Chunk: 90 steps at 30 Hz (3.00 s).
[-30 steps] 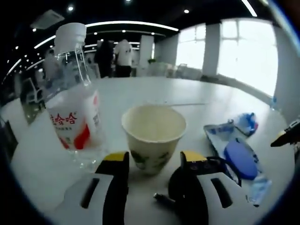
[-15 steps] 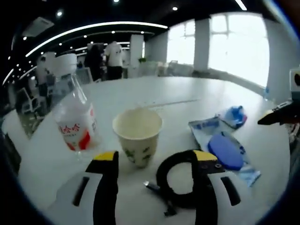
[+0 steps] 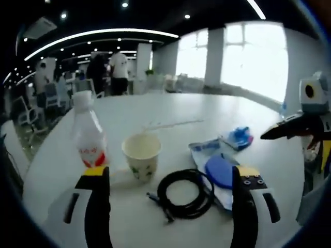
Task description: Arrange the tabletop items into an orderly group along one side of the table until the central work area is clear of visible clutter.
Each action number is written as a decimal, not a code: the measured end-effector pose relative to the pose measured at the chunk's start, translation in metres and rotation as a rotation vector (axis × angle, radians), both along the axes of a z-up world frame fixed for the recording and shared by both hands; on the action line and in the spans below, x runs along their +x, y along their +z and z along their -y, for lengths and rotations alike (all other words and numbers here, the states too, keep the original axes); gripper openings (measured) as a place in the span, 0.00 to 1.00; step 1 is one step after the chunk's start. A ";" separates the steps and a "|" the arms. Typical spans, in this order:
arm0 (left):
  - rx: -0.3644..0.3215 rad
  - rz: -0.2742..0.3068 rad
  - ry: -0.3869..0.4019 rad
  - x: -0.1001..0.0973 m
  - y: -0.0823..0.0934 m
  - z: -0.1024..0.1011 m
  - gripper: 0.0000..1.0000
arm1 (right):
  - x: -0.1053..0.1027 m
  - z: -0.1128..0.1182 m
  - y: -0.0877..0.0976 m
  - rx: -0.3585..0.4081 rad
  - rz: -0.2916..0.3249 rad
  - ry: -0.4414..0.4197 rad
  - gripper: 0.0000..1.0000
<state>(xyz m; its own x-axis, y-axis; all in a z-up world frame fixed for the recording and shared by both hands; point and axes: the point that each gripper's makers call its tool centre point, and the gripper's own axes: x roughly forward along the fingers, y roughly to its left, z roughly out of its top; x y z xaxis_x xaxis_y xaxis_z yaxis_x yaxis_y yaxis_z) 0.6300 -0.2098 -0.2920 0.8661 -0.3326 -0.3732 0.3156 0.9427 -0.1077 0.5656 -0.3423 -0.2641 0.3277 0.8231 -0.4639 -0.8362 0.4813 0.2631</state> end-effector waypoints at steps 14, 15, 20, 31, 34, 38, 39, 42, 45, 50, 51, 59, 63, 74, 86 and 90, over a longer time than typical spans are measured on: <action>0.003 0.022 -0.100 -0.043 0.028 0.016 0.99 | -0.009 -0.013 0.024 0.021 -0.043 0.024 0.99; 0.006 0.013 -0.116 -0.047 0.026 0.018 0.99 | -0.009 -0.014 0.023 0.021 -0.046 0.026 0.99; 0.015 0.011 -0.141 -0.063 0.028 0.020 0.99 | -0.012 -0.020 0.023 0.025 -0.068 0.048 0.99; 0.014 0.016 -0.149 -0.090 0.037 0.020 0.99 | -0.008 -0.044 0.016 0.004 -0.051 0.042 0.97; 0.014 0.025 -0.145 -0.095 0.042 0.020 0.99 | -0.008 -0.050 0.013 0.003 -0.058 0.050 0.97; 0.019 0.028 -0.137 -0.103 0.046 0.018 0.99 | -0.006 -0.057 0.007 -0.007 -0.062 0.053 0.96; 0.019 0.029 -0.134 -0.104 0.046 0.017 0.99 | -0.005 -0.059 0.006 -0.009 -0.066 0.051 0.96; 0.013 0.017 -0.123 -0.108 0.043 0.015 0.99 | -0.002 -0.065 0.001 -0.009 -0.070 0.049 0.96; 0.027 0.006 -0.110 -0.111 0.038 0.012 0.99 | 0.002 -0.071 -0.005 -0.017 -0.062 0.043 0.95; 0.068 0.028 -0.097 -0.109 0.039 0.007 0.99 | 0.007 -0.083 -0.019 -0.049 -0.053 0.042 0.94; 0.065 0.035 -0.094 -0.108 0.042 0.007 0.99 | 0.007 -0.085 -0.021 -0.050 -0.059 0.045 0.93; 0.033 0.038 -0.064 -0.106 0.042 0.003 0.99 | 0.019 -0.100 -0.041 -0.060 -0.077 0.027 0.93; 0.025 0.042 -0.049 -0.105 0.036 0.000 0.99 | 0.026 -0.107 -0.054 -0.066 -0.093 0.020 0.90; 0.023 0.055 -0.015 -0.102 0.037 -0.012 0.99 | 0.041 -0.117 -0.093 -0.124 -0.101 -0.019 0.86; 0.012 0.063 0.020 -0.104 0.040 -0.021 0.99 | 0.043 -0.130 -0.113 -0.138 -0.098 -0.010 0.77; 0.022 0.051 0.028 -0.105 0.038 -0.023 0.99 | 0.043 -0.129 -0.117 -0.161 -0.084 -0.007 0.75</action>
